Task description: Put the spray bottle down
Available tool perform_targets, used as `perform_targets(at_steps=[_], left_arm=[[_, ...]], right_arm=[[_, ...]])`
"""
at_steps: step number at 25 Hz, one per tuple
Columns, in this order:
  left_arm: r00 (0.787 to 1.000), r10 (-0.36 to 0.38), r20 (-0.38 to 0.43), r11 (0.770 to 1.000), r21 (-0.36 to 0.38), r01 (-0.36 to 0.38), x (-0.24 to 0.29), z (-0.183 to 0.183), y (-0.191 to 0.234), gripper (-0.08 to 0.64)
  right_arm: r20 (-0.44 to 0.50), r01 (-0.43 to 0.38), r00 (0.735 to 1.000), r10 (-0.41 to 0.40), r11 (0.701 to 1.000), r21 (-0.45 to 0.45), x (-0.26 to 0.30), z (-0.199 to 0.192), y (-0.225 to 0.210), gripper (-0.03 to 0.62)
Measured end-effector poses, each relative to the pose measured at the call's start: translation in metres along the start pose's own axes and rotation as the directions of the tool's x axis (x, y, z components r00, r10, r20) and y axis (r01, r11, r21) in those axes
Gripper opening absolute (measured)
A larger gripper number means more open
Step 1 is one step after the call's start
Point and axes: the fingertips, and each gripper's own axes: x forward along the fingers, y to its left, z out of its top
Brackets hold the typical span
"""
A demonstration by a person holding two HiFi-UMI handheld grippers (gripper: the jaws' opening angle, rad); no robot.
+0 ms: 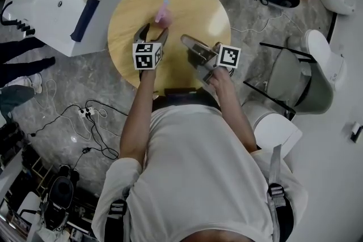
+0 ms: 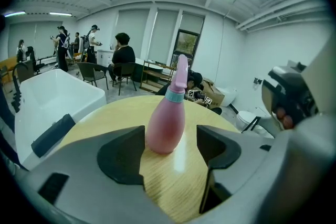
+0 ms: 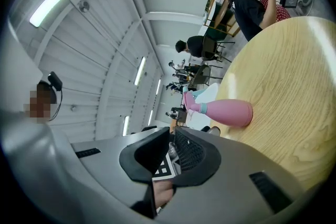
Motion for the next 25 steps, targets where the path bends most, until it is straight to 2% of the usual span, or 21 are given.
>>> perform_targets(at_steps=[6, 12, 13, 15, 19, 25], left_arm=[[0.999, -0.036, -0.029, 0.999, -0.022, 0.035, -0.039, -0.018, -0.005, 0.297], [0.997, -0.074, -0.014, 0.996, -0.058, 0.074, -0.084, -0.035, -0.010, 0.185], [0.997, -0.082, -0.001, 0.995, -0.062, 0.081, -0.090, -0.035, -0.012, 0.157], [0.994, -0.108, 0.026, 0.992, -0.062, 0.110, -0.103, -0.031, -0.016, 0.031], [0.986, -0.158, 0.057, 0.987, -0.021, 0.160, -0.126, -0.027, -0.022, 0.006], [0.985, -0.169, 0.037, 0.985, 0.028, 0.168, -0.148, -0.035, -0.020, 0.005]], right_arm=[[0.009, 0.007, 1.000, -0.007, 1.000, -0.020, -0.002, -0.013, 0.014, 0.035], [0.024, 0.021, 1.000, -0.020, 0.998, -0.061, -0.008, -0.029, 0.032, 0.035], [0.027, 0.027, 0.999, -0.025, 0.997, -0.067, -0.010, -0.033, 0.034, 0.035], [0.033, 0.032, 0.999, -0.030, 0.996, -0.081, -0.012, -0.040, 0.039, 0.035], [0.047, 0.029, 0.999, -0.024, 0.995, -0.100, -0.011, -0.062, 0.054, 0.035], [0.057, 0.050, 0.997, -0.044, 0.992, -0.115, -0.012, -0.088, 0.068, 0.035]])
